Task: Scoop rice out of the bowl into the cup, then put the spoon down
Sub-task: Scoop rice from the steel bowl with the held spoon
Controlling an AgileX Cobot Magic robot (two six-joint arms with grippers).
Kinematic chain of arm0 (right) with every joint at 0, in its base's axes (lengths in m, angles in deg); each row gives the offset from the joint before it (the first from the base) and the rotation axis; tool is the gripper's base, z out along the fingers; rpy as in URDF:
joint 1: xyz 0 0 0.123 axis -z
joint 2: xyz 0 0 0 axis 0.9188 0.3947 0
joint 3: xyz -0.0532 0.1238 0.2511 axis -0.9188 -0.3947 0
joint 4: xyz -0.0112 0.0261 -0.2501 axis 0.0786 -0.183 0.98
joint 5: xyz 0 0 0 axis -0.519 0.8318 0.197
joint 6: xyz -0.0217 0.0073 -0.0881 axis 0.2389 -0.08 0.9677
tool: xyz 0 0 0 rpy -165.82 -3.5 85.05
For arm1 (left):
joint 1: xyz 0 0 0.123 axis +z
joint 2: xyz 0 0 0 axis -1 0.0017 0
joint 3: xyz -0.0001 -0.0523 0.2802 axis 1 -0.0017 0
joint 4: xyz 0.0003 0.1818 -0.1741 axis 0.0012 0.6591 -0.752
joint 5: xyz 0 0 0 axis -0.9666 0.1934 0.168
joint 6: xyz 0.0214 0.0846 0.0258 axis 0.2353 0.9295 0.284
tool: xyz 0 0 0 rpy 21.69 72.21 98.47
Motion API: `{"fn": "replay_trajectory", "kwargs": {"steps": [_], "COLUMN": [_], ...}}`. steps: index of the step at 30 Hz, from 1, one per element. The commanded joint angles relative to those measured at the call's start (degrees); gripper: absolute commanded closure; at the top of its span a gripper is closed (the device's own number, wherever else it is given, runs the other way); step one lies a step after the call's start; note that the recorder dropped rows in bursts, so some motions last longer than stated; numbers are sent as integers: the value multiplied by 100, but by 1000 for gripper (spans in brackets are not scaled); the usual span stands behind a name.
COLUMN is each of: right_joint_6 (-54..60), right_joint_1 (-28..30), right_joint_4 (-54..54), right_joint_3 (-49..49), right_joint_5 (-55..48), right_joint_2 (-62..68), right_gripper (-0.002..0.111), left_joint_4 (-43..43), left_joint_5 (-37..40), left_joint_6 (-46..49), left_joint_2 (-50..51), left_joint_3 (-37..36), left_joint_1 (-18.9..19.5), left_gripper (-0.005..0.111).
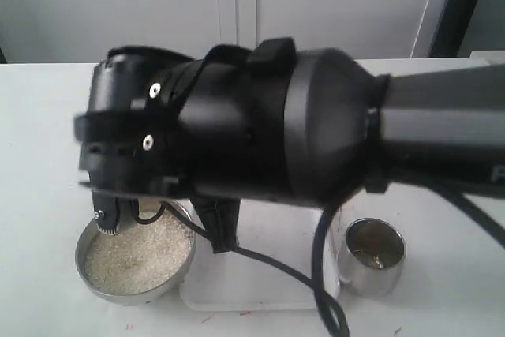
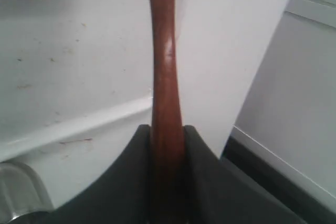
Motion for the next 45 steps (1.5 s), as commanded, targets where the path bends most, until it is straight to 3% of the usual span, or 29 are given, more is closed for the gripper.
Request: {"fn": "replay_trajectory", "kwargs": {"steps": [1,11,19,24,45], "right_joint_6": [-655,-1779,-2255,-2243,-1075], "right_joint_1": [-261,-273,-252,-252,-230], "right_joint_4": [775,1200,2131,2066,-298], "right_joint_3": [-567,-1280,-1280,-1280,-697], "right_joint_5": [-180,751,525,454,442], "right_joint_2": [-57,197,826,868,868], "right_gripper": [108,108,108,108,108], "left_joint_4": [-32,-32,-32,-32,-32], "left_joint_5": [278,278,278,278,278], "left_joint_6": [-33,-33,-33,-33,-33], "left_joint_2": [-1,-1,-1,-1,-1], "left_joint_3": [-52,-52,-52,-52,-52], "left_joint_1": [-42,-42,-42,-42,-42], "left_gripper": [92,92,92,92,92]}}
